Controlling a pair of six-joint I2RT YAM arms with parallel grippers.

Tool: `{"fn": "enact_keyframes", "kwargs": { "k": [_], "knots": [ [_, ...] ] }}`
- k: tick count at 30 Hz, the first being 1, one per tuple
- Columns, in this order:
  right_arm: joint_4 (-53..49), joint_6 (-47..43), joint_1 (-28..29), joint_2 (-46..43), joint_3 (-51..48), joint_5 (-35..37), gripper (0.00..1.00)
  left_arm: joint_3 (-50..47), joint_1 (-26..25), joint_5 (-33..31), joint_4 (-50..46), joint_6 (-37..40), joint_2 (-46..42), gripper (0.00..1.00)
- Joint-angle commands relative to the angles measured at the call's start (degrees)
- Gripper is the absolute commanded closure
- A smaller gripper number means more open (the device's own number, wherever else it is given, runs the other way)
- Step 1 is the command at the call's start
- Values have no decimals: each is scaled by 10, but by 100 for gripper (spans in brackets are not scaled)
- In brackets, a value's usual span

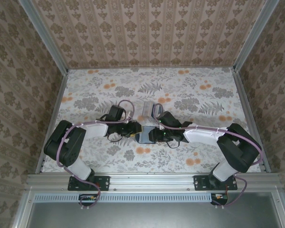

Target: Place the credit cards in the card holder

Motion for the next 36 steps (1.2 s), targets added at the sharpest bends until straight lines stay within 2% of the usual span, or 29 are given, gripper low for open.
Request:
{"fn": "enact_keyframes", "kwargs": {
  "k": [1, 4, 10, 14, 19, 22, 24, 28, 33, 36],
  "knots": [
    [26, 27, -10, -1, -14, -30, 50, -20, 4, 8, 2, -10, 12, 60],
    [19, 31, -12, -5, -21, -20, 47, -27, 7, 12, 12, -13, 9, 60],
    [11, 41, -20, -13, -34, -10, 46, -37, 12, 15, 15, -14, 3, 61],
    [30, 24, -32, -2, -36, -36, 47, -55, 18, 21, 56, -35, -4, 77],
    [85, 14, -58, 21, -47, -103, 54, -71, 18, 44, 121, -47, -9, 84],
    [101, 15, -64, 31, -46, -125, 57, -77, 19, 69, 147, -49, -12, 96],
    [123, 22, -67, 35, -53, -141, 58, -92, 19, 78, 182, -63, -19, 100],
    [173, 48, -78, 37, -74, -160, 59, -117, 20, 85, 229, -82, -32, 100],
    [239, 82, -91, 27, -103, -188, 56, -171, 37, 112, 397, -161, -18, 100],
    [267, 102, -97, 20, -117, -199, 53, -177, 40, 127, 438, -178, -1, 100]
  ]
}}
